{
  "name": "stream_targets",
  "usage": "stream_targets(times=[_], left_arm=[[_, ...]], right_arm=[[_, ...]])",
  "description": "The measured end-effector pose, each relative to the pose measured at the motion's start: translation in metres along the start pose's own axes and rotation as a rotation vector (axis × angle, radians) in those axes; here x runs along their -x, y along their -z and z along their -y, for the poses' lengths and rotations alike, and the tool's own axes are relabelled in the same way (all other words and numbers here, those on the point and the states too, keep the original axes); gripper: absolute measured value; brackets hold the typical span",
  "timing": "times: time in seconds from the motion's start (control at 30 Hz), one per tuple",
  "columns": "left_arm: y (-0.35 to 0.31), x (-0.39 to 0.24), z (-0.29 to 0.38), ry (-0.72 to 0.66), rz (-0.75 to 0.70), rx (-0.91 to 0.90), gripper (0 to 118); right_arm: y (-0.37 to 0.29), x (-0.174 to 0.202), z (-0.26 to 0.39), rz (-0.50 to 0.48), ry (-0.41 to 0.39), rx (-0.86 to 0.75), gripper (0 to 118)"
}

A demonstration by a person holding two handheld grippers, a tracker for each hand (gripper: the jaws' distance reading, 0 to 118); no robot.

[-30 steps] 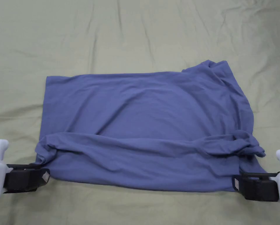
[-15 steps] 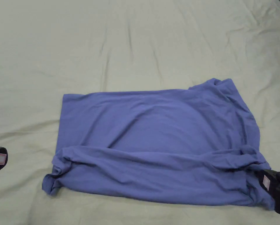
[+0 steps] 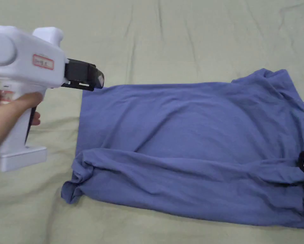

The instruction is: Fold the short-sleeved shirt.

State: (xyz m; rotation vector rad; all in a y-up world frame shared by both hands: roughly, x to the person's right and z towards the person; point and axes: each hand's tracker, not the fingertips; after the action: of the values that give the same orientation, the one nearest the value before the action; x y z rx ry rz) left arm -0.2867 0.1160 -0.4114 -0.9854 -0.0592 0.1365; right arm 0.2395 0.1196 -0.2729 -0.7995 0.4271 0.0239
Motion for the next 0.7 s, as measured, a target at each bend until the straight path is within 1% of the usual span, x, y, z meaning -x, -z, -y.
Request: stream_targets(times=[0.1,0.2,0.27,0.4,0.43,0.47,0.5,0.53,0.57,0.6,0.63,0.67,0.7], left_arm=[[0.076,0.016,-0.021,0.022,-0.106,0.101,95],[0.124,0.026,-0.021,0.029,-0.152,0.160,95],[0.142,0.032,-0.016,0.034,-0.206,0.188,95],[0.167,0.057,-0.014,-0.035,-0.215,0.221,95],[0.169,0.061,-0.013,-0.041,-0.197,0.223,92],[0.168,0.058,-0.012,-0.042,-0.158,0.203,74],[0.166,0.052,-0.012,-0.004,-0.191,0.187,64],[0.156,0.036,-0.008,0.063,-0.198,0.183,48],[0.154,0.029,-0.008,0.115,-0.219,0.178,14],[0.152,0.023,-0.009,0.123,-0.135,0.178,1],[0.153,0.015,-0.010,0.118,-0.196,0.187,1],[0.152,0.010,-0.012,0.160,-0.215,0.199,1],[0.149,0.003,-0.013,0.197,-0.185,0.189,1]], right_arm=[[0.022,-0.003,-0.006,-0.002,0.007,0.033,3],[0.040,-0.007,-0.008,0.002,0.011,0.071,3],[0.047,-0.010,-0.008,0.004,0.011,0.087,3],[0.057,-0.016,-0.009,0.001,0.020,0.105,3],[0.059,-0.017,-0.009,0.001,0.021,0.108,3],[0.060,-0.018,-0.010,0.003,0.020,0.110,3],[0.060,-0.018,-0.009,0.007,0.019,0.111,3],[0.061,-0.019,-0.008,0.008,0.019,0.112,3],[0.062,-0.022,-0.008,0.007,0.023,0.114,3],[0.064,-0.024,-0.007,0.010,0.029,0.117,3],[0.065,-0.024,-0.007,0.015,0.035,0.120,3],[0.065,-0.026,-0.006,0.023,0.042,0.122,3],[0.064,-0.031,-0.007,0.024,0.050,0.118,3]])
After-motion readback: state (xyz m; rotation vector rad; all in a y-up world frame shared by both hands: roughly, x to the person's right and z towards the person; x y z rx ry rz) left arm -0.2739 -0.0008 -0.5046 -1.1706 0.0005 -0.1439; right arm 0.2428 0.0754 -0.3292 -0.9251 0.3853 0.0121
